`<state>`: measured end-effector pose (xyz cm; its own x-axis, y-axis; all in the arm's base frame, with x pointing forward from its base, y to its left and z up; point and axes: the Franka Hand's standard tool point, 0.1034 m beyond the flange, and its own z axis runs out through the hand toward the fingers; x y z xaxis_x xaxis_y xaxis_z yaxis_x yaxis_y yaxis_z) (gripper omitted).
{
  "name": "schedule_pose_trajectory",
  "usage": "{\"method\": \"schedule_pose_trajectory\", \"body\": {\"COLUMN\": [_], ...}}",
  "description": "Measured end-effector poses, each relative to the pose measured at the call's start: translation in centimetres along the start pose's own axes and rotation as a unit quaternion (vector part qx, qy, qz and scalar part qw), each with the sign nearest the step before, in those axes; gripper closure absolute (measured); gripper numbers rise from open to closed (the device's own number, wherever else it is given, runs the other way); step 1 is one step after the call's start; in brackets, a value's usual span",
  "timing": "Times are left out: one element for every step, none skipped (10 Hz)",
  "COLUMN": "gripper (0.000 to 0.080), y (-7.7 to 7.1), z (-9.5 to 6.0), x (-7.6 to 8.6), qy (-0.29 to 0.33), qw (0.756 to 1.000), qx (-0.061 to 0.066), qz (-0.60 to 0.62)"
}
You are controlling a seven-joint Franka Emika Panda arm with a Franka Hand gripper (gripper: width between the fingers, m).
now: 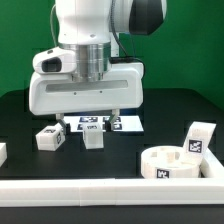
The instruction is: Assemble stool
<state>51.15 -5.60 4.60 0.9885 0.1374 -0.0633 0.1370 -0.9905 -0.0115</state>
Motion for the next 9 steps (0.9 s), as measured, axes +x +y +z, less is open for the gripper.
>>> {"method": "schedule_pose_trajectory", "body": {"gripper": [0.0150,0.0150,0.0150,0.0150,0.0150,0.0150,0.0150,0.0150,0.0150], "y": [0.0,0.0,-0.4,-0.3,-0.1,-0.6,-1.0,-1.1,-1.3], "z": [0.0,0.0,0.4,1.0,1.3,1.3,1.3,1.3,1.4], "x": [0.0,0.0,-0.7,-1.1,-1.5,-2.0,-2.3,-2.2,-2.4], "qy": [0.000,0.000,-0.031,-0.071,-0.106,-0.147,-0.189,-0.218,-0.248], "qw": [1.000,1.000,0.999,0.997,0.992,0.985,0.978,0.971,0.964], "qx": [0.000,0.000,0.010,0.013,0.010,0.010,0.018,0.022,0.027], "qz": [0.000,0.000,0.017,0.041,0.073,0.088,0.091,0.091,0.090]}}
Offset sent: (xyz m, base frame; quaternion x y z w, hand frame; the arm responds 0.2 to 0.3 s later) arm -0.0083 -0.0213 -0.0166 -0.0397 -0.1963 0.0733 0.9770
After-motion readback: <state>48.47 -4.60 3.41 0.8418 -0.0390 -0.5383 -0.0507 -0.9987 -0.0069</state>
